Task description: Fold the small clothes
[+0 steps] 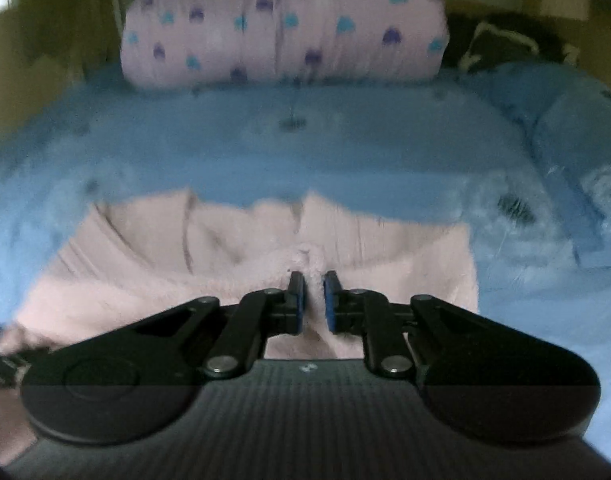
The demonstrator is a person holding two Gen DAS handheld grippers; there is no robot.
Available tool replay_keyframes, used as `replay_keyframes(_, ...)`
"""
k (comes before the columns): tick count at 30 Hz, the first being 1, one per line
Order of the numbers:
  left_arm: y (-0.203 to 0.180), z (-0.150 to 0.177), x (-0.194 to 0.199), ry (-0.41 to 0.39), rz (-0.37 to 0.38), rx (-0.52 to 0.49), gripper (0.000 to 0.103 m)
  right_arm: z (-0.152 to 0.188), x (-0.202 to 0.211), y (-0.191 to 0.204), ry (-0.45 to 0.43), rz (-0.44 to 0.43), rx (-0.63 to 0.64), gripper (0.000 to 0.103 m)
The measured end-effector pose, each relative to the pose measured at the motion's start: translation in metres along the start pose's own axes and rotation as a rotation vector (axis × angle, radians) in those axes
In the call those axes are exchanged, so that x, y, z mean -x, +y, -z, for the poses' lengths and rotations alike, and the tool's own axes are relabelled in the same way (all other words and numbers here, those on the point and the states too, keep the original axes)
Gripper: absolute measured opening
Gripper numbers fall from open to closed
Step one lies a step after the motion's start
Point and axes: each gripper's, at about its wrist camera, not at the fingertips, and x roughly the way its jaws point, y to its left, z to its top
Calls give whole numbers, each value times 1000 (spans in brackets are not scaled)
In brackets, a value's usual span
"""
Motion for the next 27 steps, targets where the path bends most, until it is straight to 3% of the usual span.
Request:
replay_keyframes(3,-5,0,9,-32,-3,-17,82,7,-12,0,25,19,18,27)
replay_keyframes(7,-12,-2,29,-117,41,-44,82,5,6,-8,-42,34,28,59)
replay_keyframes(12,-25,-5,40,-186,81,-62,82,4,43,-29,-121,36,10,60)
replay_keyframes(17,-32,-10,38,-201,100,-30,82,31,69,-28,-100,-21,17,60)
replay_keyframes(22,-30,-13,34,-212,95,-6,82,55,64,-3,-32,-85,97,60)
replay_keyframes(27,-22,-15,30,-210,79,8,82,62,43,14,-18,-28,183,60)
